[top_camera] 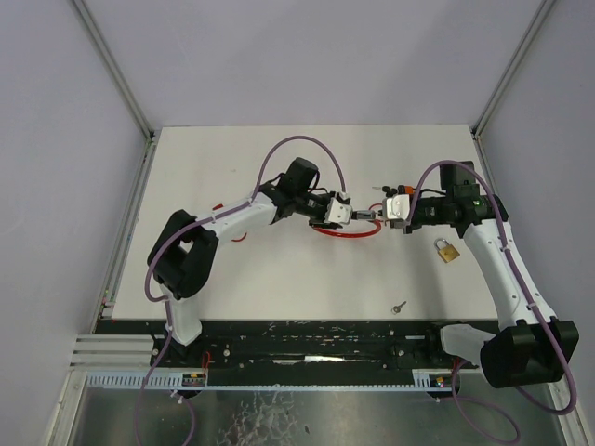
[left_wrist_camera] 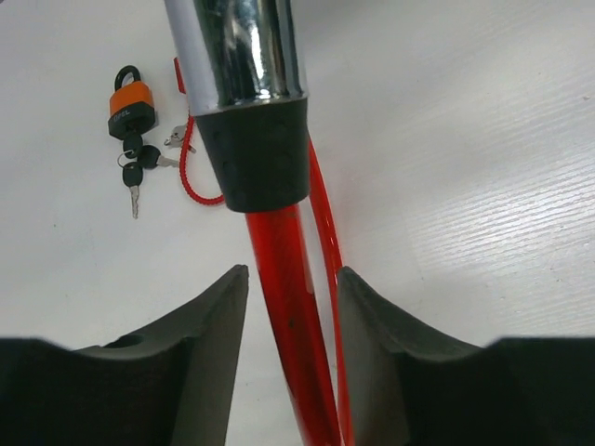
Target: Lock with the key
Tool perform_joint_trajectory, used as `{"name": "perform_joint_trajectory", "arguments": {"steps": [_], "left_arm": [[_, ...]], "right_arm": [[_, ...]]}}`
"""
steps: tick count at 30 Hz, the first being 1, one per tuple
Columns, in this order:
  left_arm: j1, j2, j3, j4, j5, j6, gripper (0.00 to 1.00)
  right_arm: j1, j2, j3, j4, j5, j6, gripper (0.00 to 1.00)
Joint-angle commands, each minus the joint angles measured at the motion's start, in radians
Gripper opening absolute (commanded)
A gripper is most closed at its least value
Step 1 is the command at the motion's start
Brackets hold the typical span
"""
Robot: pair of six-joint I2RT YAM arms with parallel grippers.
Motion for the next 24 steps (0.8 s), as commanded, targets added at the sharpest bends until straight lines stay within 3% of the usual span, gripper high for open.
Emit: {"name": "perform_joint_trajectory", "arguments": {"steps": [1, 14, 24], "left_arm": [[0.005, -0.021, -0.054, 0.096, 0.015, -0.016, 0.48], [-0.012, -0.132, -0.292, 0.678, -0.030, -0.269, 0.51], [-0.031, -0.125, -0.278, 0.714, 0.009, -0.323, 0.36]], "right_arm": [[0.003, 0.007, 0.027, 0.038, -0.008, 0.068, 0.00], [0.003, 0.016, 0.012, 0.041, -0.012, 0.071, 0.00], [0.003, 0.018, 0.009, 0.041, -0.013, 0.066, 0.00]]}}
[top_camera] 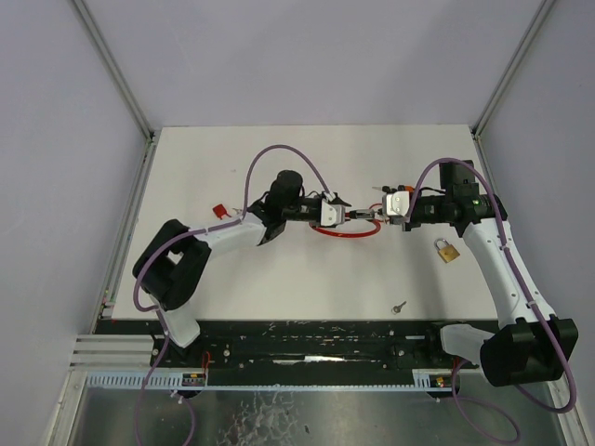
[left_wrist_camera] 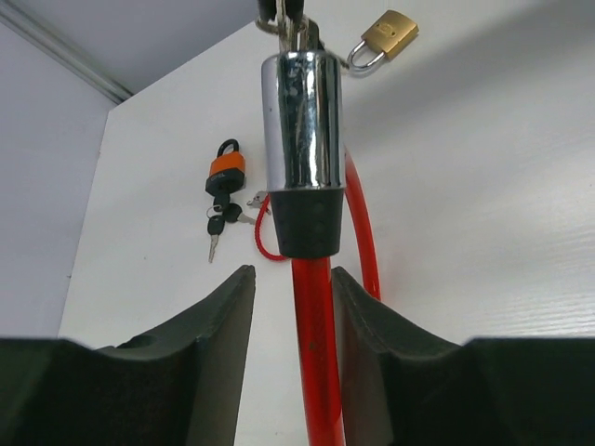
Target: Lock with the key
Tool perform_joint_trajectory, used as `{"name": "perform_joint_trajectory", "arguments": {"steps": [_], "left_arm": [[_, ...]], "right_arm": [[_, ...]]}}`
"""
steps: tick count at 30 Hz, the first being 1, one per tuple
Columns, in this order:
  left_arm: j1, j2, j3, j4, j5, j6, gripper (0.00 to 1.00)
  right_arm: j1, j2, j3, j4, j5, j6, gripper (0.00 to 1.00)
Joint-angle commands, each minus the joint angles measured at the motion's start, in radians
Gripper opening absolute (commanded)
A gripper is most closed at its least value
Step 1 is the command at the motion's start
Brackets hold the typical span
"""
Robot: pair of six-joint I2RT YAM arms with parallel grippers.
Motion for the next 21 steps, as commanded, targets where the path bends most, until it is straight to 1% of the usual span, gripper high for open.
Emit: {"name": "perform_joint_trajectory", "arguments": {"steps": [1, 8, 10, 13, 14, 15, 16, 19, 21], "left_arm": [[-0.018, -0.010, 0.019, 0.088, 0.025, -0.038, 0.35], [-0.033, 0.004, 0.054, 0.016, 0.031, -0.012, 0.31], [-0.034, 0.006, 0.060, 0.002, 0.039, -0.005, 0.27], [-0.034, 0.011, 0.083, -0.053, 0.054, 0.019, 0.17], [-0.034, 0.017, 0.096, -0.085, 0.064, 0.033, 0.13], [-0.034, 0.020, 0.110, -0.117, 0.073, 0.048, 0.06], [-0.035, 0.025, 0.127, -0.155, 0.084, 0.062, 0.01], [-0.033, 0.043, 0.185, -0.255, 0.114, 0.078, 0.00], [-0.030, 0.060, 0.232, -0.340, 0.134, 0.093, 0.00]], "right_arm": [[0.003, 0.009, 0.008, 0.007, -0.011, 0.008, 0.00], [0.003, 0.009, 0.005, 0.007, -0.008, 0.002, 0.00], [0.003, 0.009, 0.005, 0.008, -0.008, 0.000, 0.00], [0.003, 0.007, 0.003, 0.004, -0.009, -0.012, 0.00], [0.003, 0.007, 0.003, 0.001, -0.011, -0.020, 0.00], [0.003, 0.007, 0.003, -0.006, -0.011, -0.034, 0.00], [0.003, 0.007, 0.004, -0.015, -0.012, -0.055, 0.00], [0.003, 0.003, 0.000, -0.074, -0.010, -0.195, 0.00], [0.004, -0.002, 0.005, -0.134, -0.002, -0.332, 0.00]]}}
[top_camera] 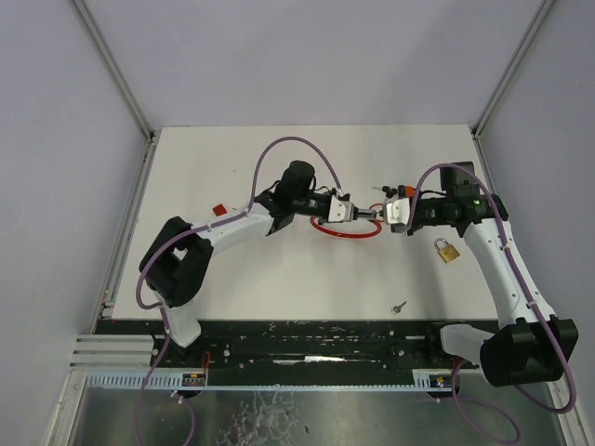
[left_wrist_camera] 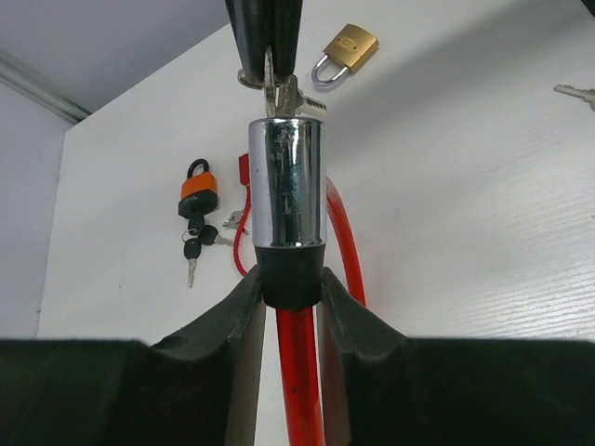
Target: Lock with the key
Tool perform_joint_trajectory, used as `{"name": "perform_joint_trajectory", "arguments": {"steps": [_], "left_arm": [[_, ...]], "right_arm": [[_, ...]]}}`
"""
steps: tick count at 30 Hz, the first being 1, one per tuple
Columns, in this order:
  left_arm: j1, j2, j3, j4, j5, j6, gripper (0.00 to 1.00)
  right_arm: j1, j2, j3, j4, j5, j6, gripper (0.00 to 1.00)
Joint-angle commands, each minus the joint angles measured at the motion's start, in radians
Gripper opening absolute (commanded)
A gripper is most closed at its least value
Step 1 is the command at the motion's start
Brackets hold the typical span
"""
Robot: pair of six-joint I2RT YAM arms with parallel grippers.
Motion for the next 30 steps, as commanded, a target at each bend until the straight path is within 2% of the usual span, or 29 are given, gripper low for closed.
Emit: {"name": "perform_joint_trajectory", "arguments": {"steps": [1, 3, 5, 11, 17, 21, 23, 30], "left_arm": [[0.000, 0.037, 0.121, -0.197, 0.090, 0.054, 0.00], [0.011, 0.053, 0.158, -0.263, 0.113, 0.051, 0.00], [0.025, 0.059, 0.177, -0.289, 0.154, 0.033, 0.00], [0.053, 0.056, 0.200, -0.331, 0.237, 0.004, 0.00], [0.055, 0.048, 0.208, -0.354, 0.215, -0.013, 0.00], [0.055, 0.048, 0.211, -0.370, 0.176, -0.006, 0.00], [0.055, 0.048, 0.213, -0.388, 0.160, 0.005, 0.00], [0.055, 0.016, 0.171, -0.360, 0.123, 0.033, 0.00]], "right_arm": [[0.007, -0.005, 0.010, -0.138, -0.005, -0.312, 0.00], [0.008, -0.011, 0.022, -0.204, 0.018, -0.467, 0.00], [0.007, -0.010, 0.047, -0.237, 0.040, -0.544, 0.00], [0.008, 0.003, 0.122, -0.317, 0.004, -0.594, 0.00], [0.007, -0.026, 0.130, -0.275, -0.035, -0.443, 0.00], [0.007, -0.043, 0.116, -0.199, -0.048, -0.273, 0.00], [0.008, -0.049, 0.106, -0.128, -0.064, -0.124, 0.00], [0.007, -0.034, 0.083, -0.093, -0.098, -0.036, 0.00]]}}
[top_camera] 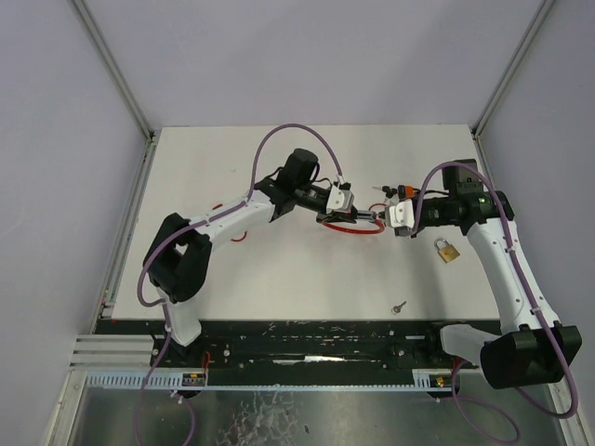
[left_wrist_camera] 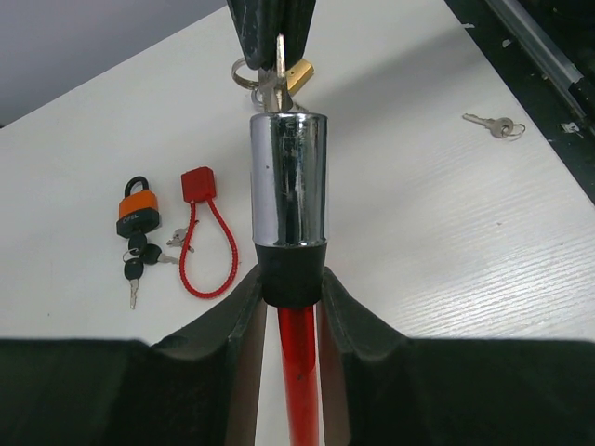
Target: Lock with the key
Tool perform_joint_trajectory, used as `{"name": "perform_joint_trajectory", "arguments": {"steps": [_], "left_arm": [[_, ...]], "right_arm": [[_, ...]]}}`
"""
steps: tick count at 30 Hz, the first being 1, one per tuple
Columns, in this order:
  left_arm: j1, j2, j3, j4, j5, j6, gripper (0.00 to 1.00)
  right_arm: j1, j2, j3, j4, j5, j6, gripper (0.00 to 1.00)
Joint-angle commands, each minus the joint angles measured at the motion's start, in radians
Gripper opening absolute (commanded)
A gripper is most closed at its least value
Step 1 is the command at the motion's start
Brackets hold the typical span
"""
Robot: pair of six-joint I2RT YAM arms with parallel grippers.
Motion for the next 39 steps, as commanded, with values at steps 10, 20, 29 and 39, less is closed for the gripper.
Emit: {"name": "perform_joint_trajectory", "arguments": {"steps": [10, 20, 29, 39], "left_arm": [[0.016, -0.083, -0.086, 0.009, -0.119, 0.043, 0.00], [0.017, -0.087, -0.099, -0.006, -0.184, 0.082, 0.00], [0.028, -0.109, -0.131, 0.035, -0.199, 0.072, 0.00], [0.040, -0.094, -0.111, 0.020, -0.143, 0.059, 0.00]], "right_arm": [[-0.053, 0.006, 0.005, 0.049, -0.213, 0.175, 0.00], [-0.100, 0.007, 0.022, -0.049, -0.249, 0.141, 0.00], [-0.161, 0.004, 0.060, -0.102, -0.299, 0.202, 0.00], [-0.186, -0.116, -0.064, 0.047, -0.229, 0.280, 0.00]]}}
